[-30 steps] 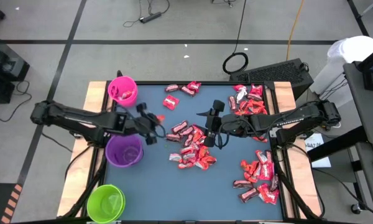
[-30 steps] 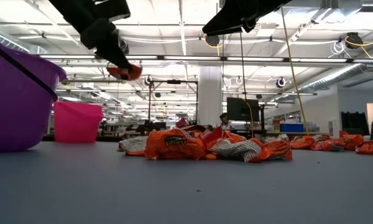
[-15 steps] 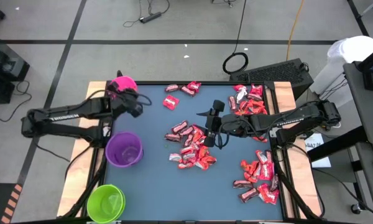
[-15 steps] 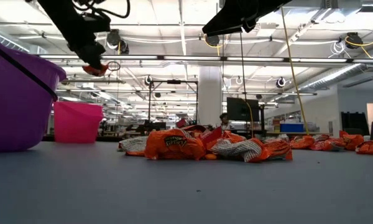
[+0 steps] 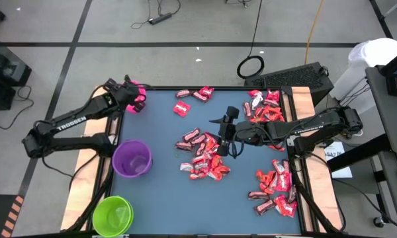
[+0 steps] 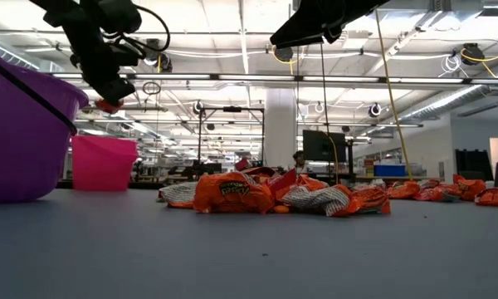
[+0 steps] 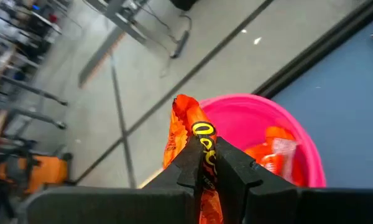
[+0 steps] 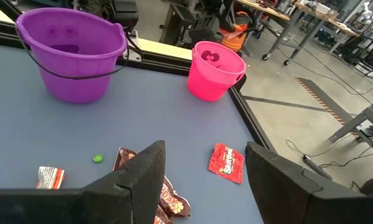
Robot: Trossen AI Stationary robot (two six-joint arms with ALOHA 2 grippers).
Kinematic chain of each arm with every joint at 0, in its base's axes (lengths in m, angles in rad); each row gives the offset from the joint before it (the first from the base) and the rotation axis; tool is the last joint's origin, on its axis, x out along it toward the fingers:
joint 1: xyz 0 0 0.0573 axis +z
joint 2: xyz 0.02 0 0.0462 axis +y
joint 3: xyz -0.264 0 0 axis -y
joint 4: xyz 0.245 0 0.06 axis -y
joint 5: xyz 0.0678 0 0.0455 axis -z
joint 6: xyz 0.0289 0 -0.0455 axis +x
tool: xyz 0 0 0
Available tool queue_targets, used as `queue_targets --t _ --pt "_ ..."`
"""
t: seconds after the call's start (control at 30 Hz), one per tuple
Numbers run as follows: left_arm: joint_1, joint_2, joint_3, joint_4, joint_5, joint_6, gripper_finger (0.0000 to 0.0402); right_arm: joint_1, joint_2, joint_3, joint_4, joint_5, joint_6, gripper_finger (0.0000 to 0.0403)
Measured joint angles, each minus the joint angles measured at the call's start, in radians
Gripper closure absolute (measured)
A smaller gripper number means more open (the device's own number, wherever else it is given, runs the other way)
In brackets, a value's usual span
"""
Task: Organize candy in baskets
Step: Put the orange chocolate into the pink bucket
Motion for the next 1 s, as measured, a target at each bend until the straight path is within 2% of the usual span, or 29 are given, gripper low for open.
queue_targets --t 0.1,0.33,0.43,0.57,0.8,0.9,1.0 --pt "0.020 0.000 0.000 -0.007 0.032 -0.016 0.0332 0.000 0.000 0.000 0.000 0.000 0.000 0.0193" --pt "0.024 0.000 0.003 -0.020 0.042 -0.019 0.0238 0.000 0.000 0.000 0.000 0.000 0.000 0.0193" --pt "0.014 -0.001 0.022 -0.017 0.096 -0.027 0.0216 0.000 0.000 0.000 0.001 0.000 0.000 0.0193" --pt "-0.022 -0.002 0.049 0.015 0.274 -0.028 0.0210 0.000 0.000 0.000 0.001 0.000 0.000 0.0193" --pt "-0.125 -0.003 0.051 0.149 0.686 -0.031 0.0210 0.000 0.000 0.000 0.001 0.000 0.000 0.0193" --pt "-0.185 0.002 0.051 0.200 0.786 -0.080 0.0210 0.000 0.000 0.000 0.001 0.000 0.000 0.0193" --pt "-0.251 0.013 0.051 0.226 0.844 -0.098 0.0210 0.000 0.000 0.000 0.001 0.000 0.000 0.0193"
